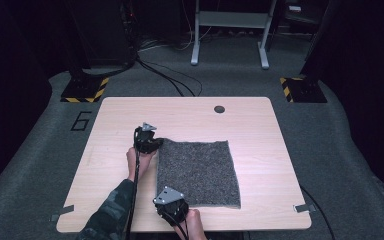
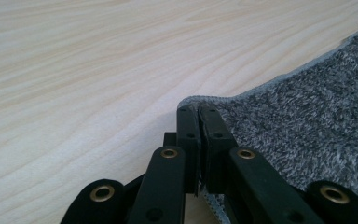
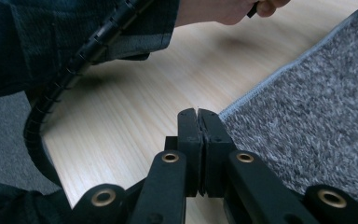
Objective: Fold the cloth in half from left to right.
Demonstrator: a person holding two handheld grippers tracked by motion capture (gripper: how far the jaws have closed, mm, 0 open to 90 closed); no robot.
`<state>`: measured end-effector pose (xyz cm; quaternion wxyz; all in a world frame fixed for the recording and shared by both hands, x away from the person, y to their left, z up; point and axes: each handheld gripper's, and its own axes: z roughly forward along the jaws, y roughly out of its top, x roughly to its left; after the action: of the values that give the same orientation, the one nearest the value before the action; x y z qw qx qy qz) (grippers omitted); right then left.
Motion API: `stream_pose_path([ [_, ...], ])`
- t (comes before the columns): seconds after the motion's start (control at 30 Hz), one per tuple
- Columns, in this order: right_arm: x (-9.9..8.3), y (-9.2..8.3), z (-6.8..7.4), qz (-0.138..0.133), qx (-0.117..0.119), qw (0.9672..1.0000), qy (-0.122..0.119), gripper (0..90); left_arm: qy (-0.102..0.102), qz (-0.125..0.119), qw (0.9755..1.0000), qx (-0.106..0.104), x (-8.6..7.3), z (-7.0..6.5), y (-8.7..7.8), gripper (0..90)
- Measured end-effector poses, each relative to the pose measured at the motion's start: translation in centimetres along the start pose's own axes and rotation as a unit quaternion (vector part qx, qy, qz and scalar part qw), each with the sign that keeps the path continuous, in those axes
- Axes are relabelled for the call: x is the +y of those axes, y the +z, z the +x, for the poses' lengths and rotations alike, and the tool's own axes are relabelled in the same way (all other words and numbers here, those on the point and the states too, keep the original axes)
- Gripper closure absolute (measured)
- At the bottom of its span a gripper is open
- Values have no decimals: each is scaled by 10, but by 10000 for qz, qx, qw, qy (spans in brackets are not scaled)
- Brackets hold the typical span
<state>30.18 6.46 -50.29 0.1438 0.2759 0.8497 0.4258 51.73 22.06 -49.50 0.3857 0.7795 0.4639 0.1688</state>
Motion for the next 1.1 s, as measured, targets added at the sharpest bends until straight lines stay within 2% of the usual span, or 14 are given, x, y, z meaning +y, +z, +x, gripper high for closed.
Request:
stream_pose_path([
  [0.2,8,-5,3,-144,15,9999,6,887,8,43,10000,38,7,4,-7,875],
  [0.37,14,-10,2,-333,39,9994,-18,888,80,98,9998,172,18,7,-17,875],
  [0.4,17,-12,2,-451,12,9990,-22,888,118,112,9996,228,22,8,-21,876],
  [0.43,24,-17,0,-564,109,9983,4,888,224,155,9992,287,27,9,-27,876],
  [0.47,24,-17,0,-564,109,9983,4,888,258,137,9990,328,30,10,-31,876],
  [0.5,32,-22,0,-722,129,9973,-9,888,345,124,9983,463,41,12,-42,876],
  [0.53,36,-25,1,-826,109,9965,6,888,353,140,9981,492,45,13,-47,876],
  [0.6,39,-29,1,-915,116,9957,-18,888,395,153,9976,550,49,13,-50,876],
  [0.63,41,-37,-1,-1109,58,9938,17,888,437,218,9972,569,55,10,-51,876],
  [0.67,41,-37,-1,-1109,58,9938,17,888,437,218,9972,569,55,10,-51,876],
  [0.7,37,-42,-4,-1175,56,9930,132,888,488,224,9970,558,58,4,-48,875],
  [0.77,35,-45,-5,-1181,53,9929,119,888,521,213,9970,528,59,1,-46,876],
  [0.93,20,-58,-10,-1108,-99,9936,175,888,669,216,9968,383,64,-19,-30,876],
  [1.1,14,-63,-15,-1095,-191,9935,247,888,704,220,9969,280,69,-28,-21,876],
])
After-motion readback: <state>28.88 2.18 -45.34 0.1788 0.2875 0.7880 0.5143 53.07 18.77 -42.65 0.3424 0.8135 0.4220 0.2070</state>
